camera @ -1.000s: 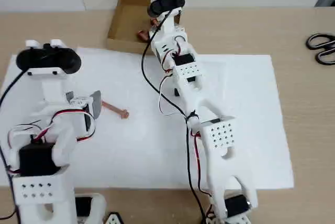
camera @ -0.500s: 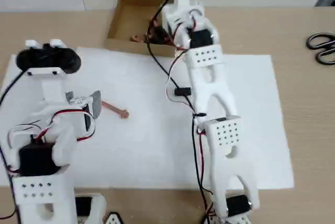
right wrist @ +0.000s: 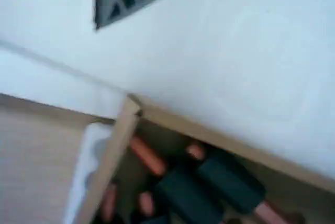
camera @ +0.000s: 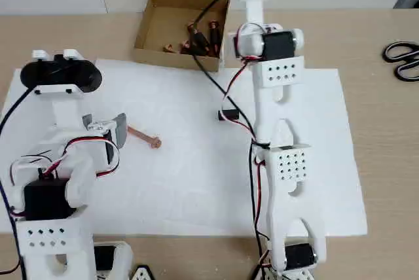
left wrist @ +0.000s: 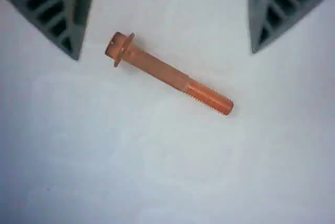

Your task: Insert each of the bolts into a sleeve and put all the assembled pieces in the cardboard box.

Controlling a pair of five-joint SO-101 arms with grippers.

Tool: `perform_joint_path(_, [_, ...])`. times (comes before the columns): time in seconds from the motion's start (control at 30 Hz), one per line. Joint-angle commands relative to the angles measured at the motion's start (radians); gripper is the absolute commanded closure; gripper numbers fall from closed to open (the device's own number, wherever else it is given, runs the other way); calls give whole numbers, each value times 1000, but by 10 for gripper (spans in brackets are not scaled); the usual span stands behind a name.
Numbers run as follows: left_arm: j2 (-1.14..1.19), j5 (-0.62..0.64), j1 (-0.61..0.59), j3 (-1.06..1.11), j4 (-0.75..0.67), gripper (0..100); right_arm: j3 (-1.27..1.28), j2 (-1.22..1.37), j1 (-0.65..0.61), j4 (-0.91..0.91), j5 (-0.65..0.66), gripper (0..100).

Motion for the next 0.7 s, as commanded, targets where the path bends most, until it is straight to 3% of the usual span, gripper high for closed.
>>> perform_joint_path(0.0, [-14, -6, -6, -8, -3, 801, -38, -38, 31, 10, 9, 826])
perform_joint_path(0.2, [-14, -6, -6, -8, -3, 801, 87, -117, 68, 16, 11, 826])
perform_joint_path(0.4, [-14, -6, -2, -8, -9, 801, 425, -366, 16, 15, 110, 826])
perform_joint_path(0.53, [-14, -6, 0, -4, -25, 801, 663, -510, -47, 4, 233, 826])
perform_joint_path(0.67, [-14, -6, -3, -4, -25, 801, 801, -533, -101, 2, 439, 826])
